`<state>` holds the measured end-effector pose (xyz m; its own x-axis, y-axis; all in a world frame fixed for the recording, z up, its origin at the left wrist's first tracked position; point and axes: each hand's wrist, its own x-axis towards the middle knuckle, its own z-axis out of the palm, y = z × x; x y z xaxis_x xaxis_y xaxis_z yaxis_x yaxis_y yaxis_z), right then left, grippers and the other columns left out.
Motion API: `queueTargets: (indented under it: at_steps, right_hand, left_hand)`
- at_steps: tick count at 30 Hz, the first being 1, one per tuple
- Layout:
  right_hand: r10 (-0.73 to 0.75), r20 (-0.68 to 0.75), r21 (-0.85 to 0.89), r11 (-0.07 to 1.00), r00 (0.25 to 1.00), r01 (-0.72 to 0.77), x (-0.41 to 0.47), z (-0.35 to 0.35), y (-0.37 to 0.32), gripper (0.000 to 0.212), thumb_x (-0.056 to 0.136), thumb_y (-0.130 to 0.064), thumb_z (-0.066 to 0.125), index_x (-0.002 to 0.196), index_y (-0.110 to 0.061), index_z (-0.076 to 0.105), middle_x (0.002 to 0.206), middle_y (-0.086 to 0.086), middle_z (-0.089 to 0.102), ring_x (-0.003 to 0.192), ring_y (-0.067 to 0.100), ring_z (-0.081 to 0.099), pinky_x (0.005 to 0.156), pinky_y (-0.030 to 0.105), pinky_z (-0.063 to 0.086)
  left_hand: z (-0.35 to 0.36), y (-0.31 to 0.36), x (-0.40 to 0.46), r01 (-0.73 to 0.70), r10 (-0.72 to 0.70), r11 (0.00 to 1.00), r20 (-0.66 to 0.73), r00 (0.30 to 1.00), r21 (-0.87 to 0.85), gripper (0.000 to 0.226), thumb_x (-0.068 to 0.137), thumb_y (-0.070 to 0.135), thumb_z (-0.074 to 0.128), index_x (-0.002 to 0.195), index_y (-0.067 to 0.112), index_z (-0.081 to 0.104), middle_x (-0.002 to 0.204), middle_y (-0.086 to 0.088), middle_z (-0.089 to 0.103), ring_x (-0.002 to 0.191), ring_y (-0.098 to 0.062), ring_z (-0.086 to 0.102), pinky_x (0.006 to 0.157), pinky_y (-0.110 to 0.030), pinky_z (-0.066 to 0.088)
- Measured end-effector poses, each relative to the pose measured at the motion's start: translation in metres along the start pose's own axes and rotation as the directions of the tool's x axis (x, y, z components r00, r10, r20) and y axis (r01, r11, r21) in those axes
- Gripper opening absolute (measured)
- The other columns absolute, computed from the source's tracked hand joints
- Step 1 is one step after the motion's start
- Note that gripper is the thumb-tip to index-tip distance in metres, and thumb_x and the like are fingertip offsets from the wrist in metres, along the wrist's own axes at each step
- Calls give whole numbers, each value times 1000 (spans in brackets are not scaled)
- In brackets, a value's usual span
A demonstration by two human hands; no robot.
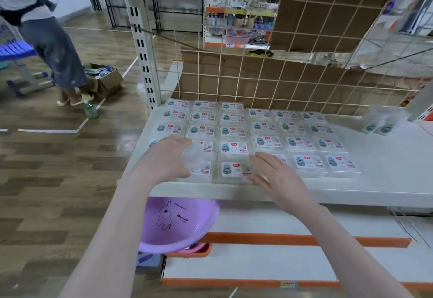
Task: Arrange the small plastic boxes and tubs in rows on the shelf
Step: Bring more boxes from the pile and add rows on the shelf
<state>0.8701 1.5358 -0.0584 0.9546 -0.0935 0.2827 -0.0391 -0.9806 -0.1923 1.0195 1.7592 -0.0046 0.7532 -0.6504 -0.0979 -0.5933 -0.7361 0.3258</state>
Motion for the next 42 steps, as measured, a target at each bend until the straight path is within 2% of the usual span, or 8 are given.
queueTargets:
  at_steps: [8,15,20,26,33,38,41,42]
  right_hand:
    - [124,24,-38,992,992,-123,1,-17,67,46,95,-35,48,134,-12,48,137,4,49,126,23,42,100,32,34]
    - [83,55,-29,996,995,-81,7,-24,117,45,95,-36,48,134,-14,48,137,4,48,125,24,41,97,28,27]
    - [24,40,1,1000,999,-24,4,-24,149,39,94,-33,53,126,-11,56,129,6,54,118,27,48,99,33,33]
    - [-42,-111,60,997,993,49,-6,-20,161,28,81,-22,72,103,-5,68,107,13,65,97,35,61,85,41,48]
    - [-48,-164,71,996,985,60,-8,-19,163,27,80,-22,72,101,-5,67,107,13,65,97,34,61,85,41,50]
    - [-51,-187,66,996,981,64,-8,-19,162,27,77,-20,75,99,-5,68,104,12,66,93,34,63,80,40,51]
    - [-56,-198,63,996,979,69,-9,-21,162,25,76,-20,76,96,-6,68,102,10,67,91,33,63,77,38,52]
    - [-57,-207,61,996,977,71,-9,-22,161,25,75,-19,77,95,-6,68,101,10,67,90,33,63,76,38,52]
  left_hand:
    - [10,41,8,-3,2,995,7,1000,96,64,74,23,72,132,13,45,134,-5,44,125,-20,39,99,-36,38]
    - [26,99,31,8,-12,992,24,1000,128,64,75,25,71,132,13,45,135,-5,43,125,-21,40,98,-34,39]
    - [43,140,46,5,-16,986,59,998,169,77,77,28,70,144,21,33,144,-1,37,131,-19,35,103,-36,36]
    - [59,171,51,43,-51,985,43,998,167,77,79,20,67,146,23,29,144,-1,35,132,-19,34,105,-37,35]
    - [58,176,48,49,-57,984,46,997,170,76,83,22,66,148,24,27,151,2,32,135,-18,32,108,-30,30]
    - [42,169,52,56,-59,998,127,990,24,57,84,34,66,137,27,47,141,7,47,128,-14,43,107,-32,34]
    - [28,163,58,72,-41,980,163,986,-188,27,84,32,66,111,32,62,109,9,61,101,-13,58,86,-34,48]
    - [24,162,61,78,-43,971,157,987,-225,27,85,31,66,112,32,63,108,11,63,96,-11,60,84,-34,49]
